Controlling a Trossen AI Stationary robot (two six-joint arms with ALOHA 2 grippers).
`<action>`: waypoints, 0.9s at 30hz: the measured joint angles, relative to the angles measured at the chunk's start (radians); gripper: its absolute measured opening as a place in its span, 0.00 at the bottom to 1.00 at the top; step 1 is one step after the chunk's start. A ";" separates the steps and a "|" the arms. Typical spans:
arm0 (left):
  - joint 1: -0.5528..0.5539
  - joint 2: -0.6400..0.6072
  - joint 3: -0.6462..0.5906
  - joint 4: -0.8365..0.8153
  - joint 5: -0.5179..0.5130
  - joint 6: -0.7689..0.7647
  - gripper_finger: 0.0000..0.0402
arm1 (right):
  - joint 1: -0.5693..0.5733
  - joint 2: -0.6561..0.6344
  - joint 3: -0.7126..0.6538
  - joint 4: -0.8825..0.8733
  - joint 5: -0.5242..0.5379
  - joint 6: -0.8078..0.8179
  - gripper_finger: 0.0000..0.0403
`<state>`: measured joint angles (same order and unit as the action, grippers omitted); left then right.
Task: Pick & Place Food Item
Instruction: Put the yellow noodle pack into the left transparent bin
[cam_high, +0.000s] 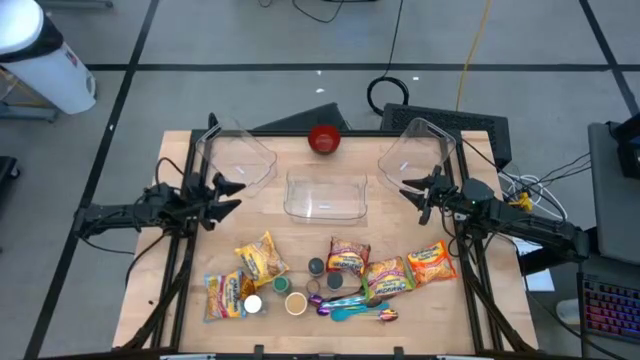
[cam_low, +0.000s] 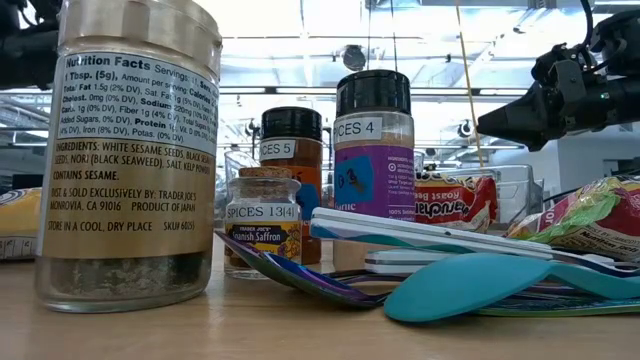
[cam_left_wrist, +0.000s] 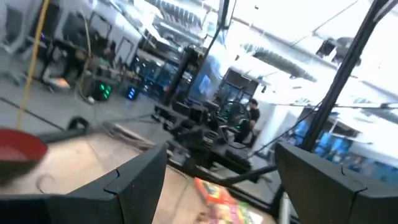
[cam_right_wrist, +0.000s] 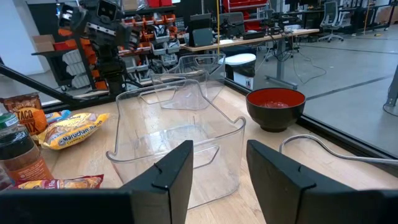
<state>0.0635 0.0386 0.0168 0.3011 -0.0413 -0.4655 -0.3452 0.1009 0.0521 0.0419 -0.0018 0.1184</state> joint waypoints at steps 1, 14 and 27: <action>0.000 0.007 0.000 -0.012 0.007 -0.009 0.77 | 0.000 0.000 0.000 0.000 0.000 0.000 0.35; -0.046 0.341 0.367 -0.517 0.172 -0.129 0.84 | 0.000 0.000 0.000 0.005 0.001 0.000 0.35; -0.177 0.840 0.430 -0.586 0.164 -0.048 0.84 | 0.000 0.000 0.000 0.010 0.001 0.000 0.35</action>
<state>-0.1138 0.8788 0.4469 -0.2852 0.1225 -0.5133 -0.3454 0.1009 0.0521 0.0521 -0.0006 0.1188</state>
